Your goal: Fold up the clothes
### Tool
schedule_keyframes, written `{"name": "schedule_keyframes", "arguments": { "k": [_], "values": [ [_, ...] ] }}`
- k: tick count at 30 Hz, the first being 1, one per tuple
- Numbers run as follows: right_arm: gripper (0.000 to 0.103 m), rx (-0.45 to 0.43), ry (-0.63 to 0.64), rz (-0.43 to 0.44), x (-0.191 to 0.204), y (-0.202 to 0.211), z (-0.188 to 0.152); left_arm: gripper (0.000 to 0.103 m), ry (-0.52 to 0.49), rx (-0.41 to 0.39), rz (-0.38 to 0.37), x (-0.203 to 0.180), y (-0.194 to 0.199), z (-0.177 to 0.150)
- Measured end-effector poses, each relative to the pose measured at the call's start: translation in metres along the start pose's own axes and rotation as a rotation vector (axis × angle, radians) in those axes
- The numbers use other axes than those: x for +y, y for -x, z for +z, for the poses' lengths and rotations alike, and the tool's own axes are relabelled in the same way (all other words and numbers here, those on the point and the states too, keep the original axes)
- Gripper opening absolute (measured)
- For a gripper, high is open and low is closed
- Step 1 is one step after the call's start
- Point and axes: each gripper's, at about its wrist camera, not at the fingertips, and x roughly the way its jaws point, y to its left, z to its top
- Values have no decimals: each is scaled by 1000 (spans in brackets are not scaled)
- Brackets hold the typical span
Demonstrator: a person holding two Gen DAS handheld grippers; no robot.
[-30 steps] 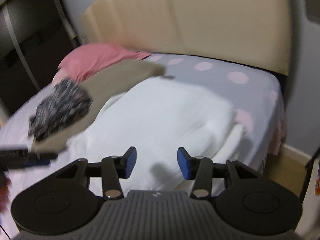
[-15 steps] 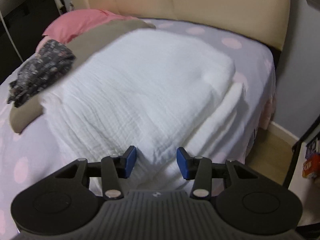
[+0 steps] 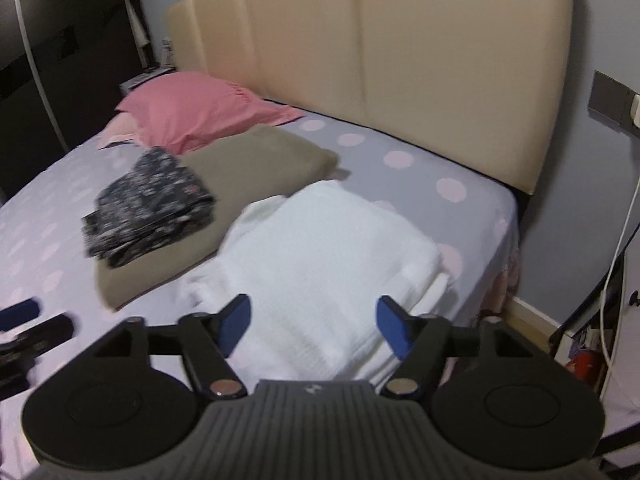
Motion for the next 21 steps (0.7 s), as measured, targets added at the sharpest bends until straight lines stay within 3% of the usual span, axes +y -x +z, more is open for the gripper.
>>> {"name": "schedule_keyframes", "arguments": {
  "k": [7,11,21],
  "values": [
    [75,-70,-74,-73,18,19,-59,74,-83,21,59,-11,5,-25],
    [75,-82,-115,-98,19,13,-90,74,-60,52,54,-10,0,-46],
    [77,-92,-189,-151,17,5,-102,74,-3,104,74,-9,-7,-78]
  ]
}}
